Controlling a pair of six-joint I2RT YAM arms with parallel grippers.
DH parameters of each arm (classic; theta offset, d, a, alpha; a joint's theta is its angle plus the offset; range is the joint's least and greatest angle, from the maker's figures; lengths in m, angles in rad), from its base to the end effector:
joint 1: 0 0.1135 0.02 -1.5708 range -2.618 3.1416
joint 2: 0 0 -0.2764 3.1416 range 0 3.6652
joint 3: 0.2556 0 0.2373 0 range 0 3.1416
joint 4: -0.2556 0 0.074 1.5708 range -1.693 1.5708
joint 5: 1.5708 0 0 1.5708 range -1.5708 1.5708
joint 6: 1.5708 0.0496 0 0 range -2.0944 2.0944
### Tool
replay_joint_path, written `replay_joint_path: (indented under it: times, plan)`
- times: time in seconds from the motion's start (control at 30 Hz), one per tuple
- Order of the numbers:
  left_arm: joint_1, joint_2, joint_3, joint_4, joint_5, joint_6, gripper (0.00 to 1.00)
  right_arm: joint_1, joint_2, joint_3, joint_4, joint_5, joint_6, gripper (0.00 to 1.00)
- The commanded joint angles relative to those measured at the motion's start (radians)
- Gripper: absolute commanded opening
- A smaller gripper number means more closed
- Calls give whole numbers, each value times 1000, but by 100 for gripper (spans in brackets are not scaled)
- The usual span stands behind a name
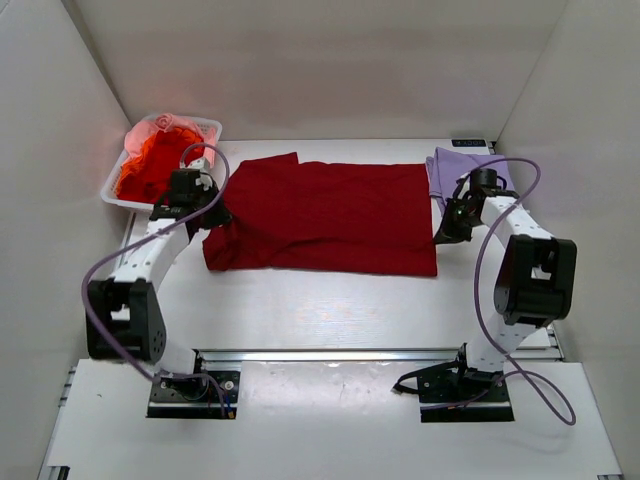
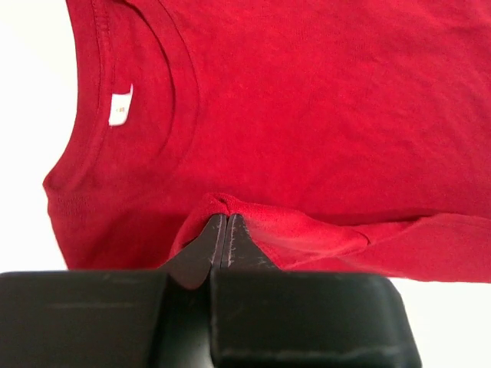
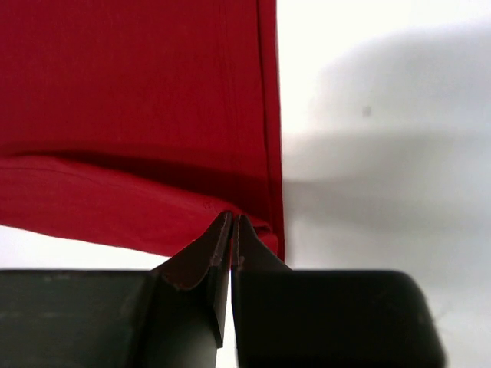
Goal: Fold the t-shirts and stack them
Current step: Fold the flattened tshirt in 1/3 of the way
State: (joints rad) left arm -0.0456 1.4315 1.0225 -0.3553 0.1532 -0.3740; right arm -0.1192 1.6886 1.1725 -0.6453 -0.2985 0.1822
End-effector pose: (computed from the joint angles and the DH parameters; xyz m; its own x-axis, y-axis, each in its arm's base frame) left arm 0.3043 -0.0215 0.2658 -0.7002 -0.3295 -0.6334 -0.1082 0.9259 -0.3620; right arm 0.3295 -0.0248 0.2155 -0.8962 0.2818 -0.3426 0.1625 0.9272 0.3374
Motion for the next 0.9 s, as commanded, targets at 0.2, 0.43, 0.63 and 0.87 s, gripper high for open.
replay_joint_path:
  times: [0.2,0.43,0.63,0.87]
  plan:
    - [27,242,154,49,-21,-28,15,16,157,137,67,67,-3,24]
    - [33,222,146,24,-9,-63,57,27,74,99,113,157,30,62]
    - [-51,124,-25,5,-47,-72,39,116,8,4,173,56,49,48]
    - [-99,162,-125,15,-127,-88,32,222,63,-25,237,-5,103,35]
